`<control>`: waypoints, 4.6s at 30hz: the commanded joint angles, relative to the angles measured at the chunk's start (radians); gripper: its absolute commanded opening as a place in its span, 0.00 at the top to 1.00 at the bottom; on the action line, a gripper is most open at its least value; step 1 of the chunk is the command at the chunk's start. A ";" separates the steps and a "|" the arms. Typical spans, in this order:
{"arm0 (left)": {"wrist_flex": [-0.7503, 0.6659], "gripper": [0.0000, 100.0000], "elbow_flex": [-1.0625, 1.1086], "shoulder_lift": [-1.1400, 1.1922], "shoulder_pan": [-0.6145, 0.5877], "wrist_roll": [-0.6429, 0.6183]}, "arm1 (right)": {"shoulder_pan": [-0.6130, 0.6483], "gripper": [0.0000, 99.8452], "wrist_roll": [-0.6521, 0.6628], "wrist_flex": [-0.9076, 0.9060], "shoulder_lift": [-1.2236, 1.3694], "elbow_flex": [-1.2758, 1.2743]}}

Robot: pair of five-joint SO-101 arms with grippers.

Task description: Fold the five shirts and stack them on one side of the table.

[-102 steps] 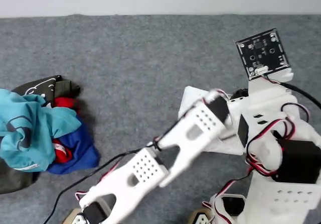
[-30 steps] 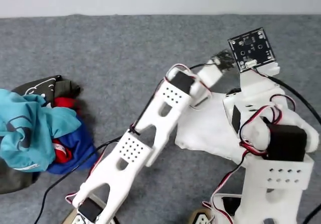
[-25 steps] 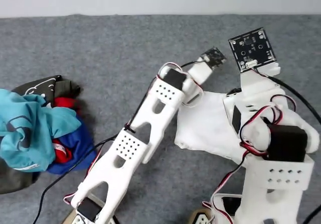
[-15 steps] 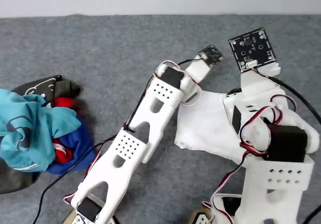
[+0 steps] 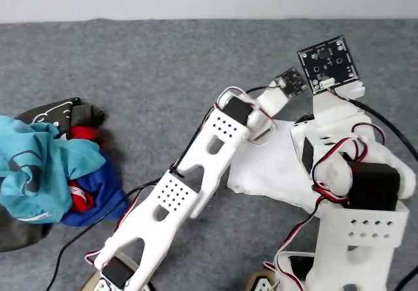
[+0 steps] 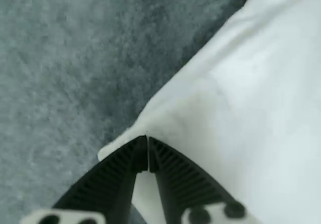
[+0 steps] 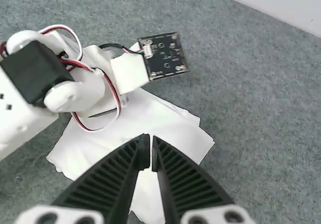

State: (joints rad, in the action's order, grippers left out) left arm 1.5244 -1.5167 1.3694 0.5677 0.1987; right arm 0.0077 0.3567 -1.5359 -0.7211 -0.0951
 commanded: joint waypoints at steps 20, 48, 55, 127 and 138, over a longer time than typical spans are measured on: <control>0.181 0.98 -0.166 -0.049 -0.052 0.000 | 0.002 0.98 -0.003 -0.021 -0.015 0.008; 0.233 0.99 0.329 -0.744 -0.255 0.000 | -0.001 0.98 0.034 0.314 0.320 -0.364; 0.233 0.99 0.519 -0.936 -0.302 0.002 | -0.077 0.98 0.034 0.355 0.610 -0.187; 0.233 0.98 1.570 -1.972 -0.505 0.000 | -0.220 0.99 0.232 0.045 1.308 0.425; 0.233 0.98 1.718 -2.173 -0.505 0.000 | -0.157 0.99 0.726 0.401 1.271 0.425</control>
State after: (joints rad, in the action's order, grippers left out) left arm 1.7346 0.1818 -0.7434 0.0721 0.1987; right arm -0.1841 1.0180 -1.2213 0.6168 0.2931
